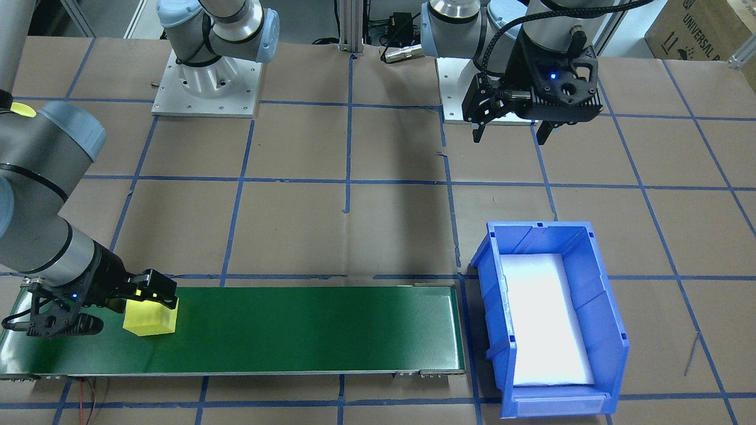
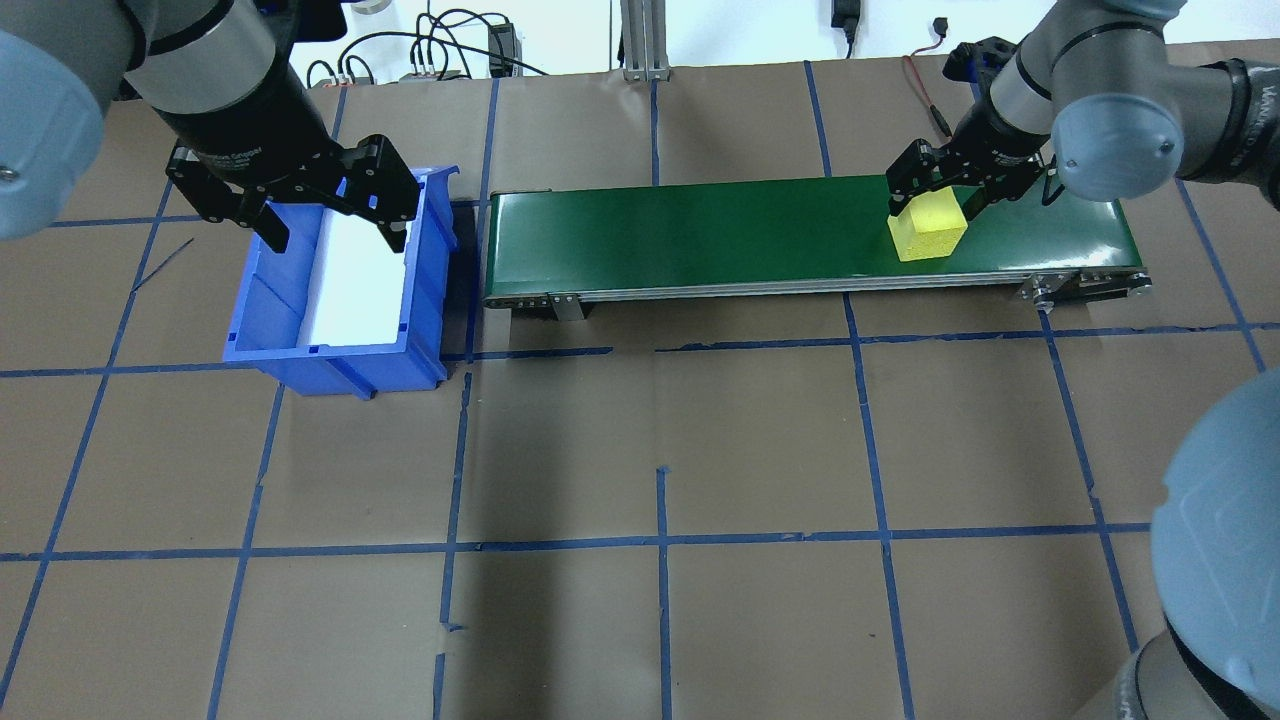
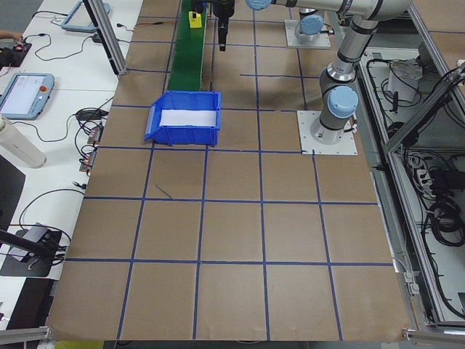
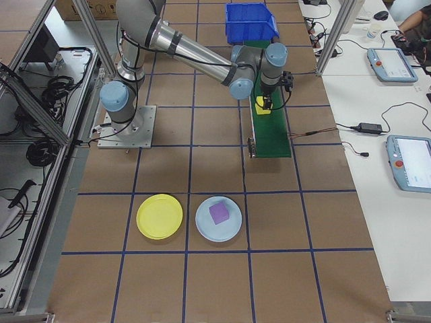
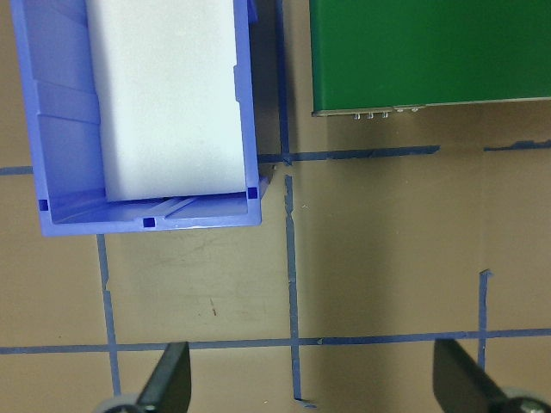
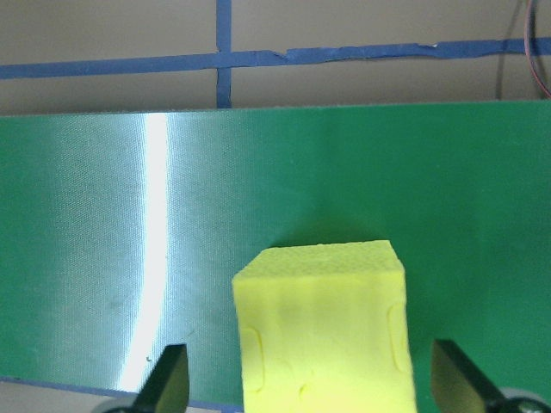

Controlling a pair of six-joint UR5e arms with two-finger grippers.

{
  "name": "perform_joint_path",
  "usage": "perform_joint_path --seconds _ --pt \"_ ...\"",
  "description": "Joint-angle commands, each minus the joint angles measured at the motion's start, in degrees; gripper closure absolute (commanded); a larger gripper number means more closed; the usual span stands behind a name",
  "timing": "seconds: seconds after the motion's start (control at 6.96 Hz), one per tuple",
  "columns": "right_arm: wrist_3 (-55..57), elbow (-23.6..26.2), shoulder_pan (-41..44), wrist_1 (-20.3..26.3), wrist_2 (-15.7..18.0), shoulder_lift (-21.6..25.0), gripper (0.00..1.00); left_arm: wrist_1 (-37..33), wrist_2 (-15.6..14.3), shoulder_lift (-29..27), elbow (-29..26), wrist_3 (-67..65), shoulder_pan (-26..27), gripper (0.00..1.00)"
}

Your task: Move block left to right into plate

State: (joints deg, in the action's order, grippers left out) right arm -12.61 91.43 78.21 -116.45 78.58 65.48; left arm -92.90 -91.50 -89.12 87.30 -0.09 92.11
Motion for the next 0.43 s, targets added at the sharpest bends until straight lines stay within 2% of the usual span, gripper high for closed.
perform_joint_path --seconds 0.0,0.14,0.29 --pt "-0.57 0.76 -0.08 -1.93 1.30 -2.80 0.00 0.00 0.00 0.00 -0.03 0.17 0.00 0.00" --pt "-0.66 1.29 -0.17 -2.81 4.10 -2.81 0.23 0.00 0.00 0.00 -0.03 0.17 0.00 0.00" --pt "-2.23 0.77 -0.25 -2.73 7.08 -2.12 0.51 0.00 0.00 0.00 -0.03 0.17 0.00 0.00"
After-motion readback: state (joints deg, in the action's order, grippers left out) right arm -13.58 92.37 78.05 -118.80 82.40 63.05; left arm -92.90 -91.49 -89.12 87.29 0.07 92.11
